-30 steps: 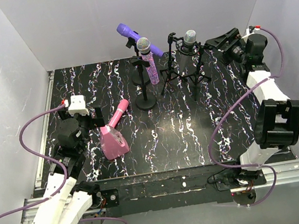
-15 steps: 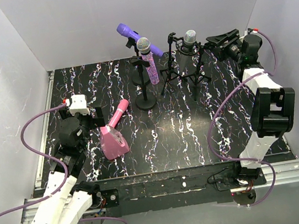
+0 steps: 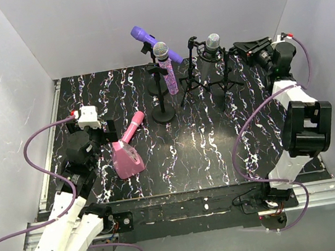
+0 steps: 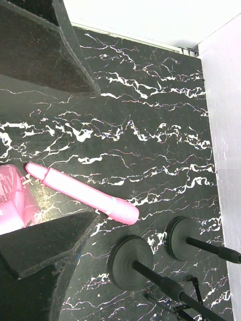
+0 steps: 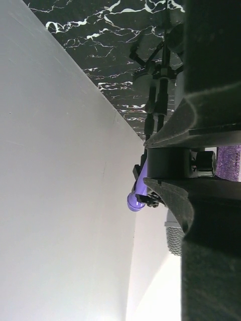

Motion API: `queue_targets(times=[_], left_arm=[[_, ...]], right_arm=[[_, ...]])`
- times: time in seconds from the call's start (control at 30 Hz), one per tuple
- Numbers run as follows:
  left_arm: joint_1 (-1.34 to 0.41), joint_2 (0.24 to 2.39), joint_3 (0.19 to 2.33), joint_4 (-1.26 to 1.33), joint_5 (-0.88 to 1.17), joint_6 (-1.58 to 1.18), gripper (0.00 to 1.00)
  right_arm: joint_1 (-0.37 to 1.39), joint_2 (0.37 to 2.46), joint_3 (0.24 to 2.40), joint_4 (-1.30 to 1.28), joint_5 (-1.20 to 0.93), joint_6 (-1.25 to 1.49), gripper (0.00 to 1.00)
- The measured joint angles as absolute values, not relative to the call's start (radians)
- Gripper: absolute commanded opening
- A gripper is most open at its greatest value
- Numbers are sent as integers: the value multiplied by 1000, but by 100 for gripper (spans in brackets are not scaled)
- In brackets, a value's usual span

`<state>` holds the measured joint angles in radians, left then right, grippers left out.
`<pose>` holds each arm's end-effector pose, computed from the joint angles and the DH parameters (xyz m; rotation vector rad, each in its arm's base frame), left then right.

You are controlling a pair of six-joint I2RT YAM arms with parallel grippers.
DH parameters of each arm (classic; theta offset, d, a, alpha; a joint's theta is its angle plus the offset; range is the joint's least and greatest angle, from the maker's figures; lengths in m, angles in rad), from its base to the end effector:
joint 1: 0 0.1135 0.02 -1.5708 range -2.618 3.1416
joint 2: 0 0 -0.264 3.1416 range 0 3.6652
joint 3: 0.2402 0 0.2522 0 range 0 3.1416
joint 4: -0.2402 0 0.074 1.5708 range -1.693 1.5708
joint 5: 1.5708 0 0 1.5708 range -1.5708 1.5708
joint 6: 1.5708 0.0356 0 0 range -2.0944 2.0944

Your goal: Attach the microphones to the stand

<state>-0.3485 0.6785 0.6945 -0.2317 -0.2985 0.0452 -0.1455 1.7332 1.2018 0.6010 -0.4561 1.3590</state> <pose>0.1577 -0.0462 0.3200 0.1357 1.7719 0.0478 0.4079 -0.0439 0.3090 0.8069 1.4481 1.2902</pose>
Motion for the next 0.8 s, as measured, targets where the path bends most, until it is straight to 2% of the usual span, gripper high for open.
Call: queue_targets(times=[0.47,0.8], left_arm=[[-348,660,694,-232,-299,45,98],[-348,656,694,-232,-298,45,98]], right_arm=[[-183,1407,964,557,-459,1364,15],[-152,1282,851,503,-624,1414,16]])
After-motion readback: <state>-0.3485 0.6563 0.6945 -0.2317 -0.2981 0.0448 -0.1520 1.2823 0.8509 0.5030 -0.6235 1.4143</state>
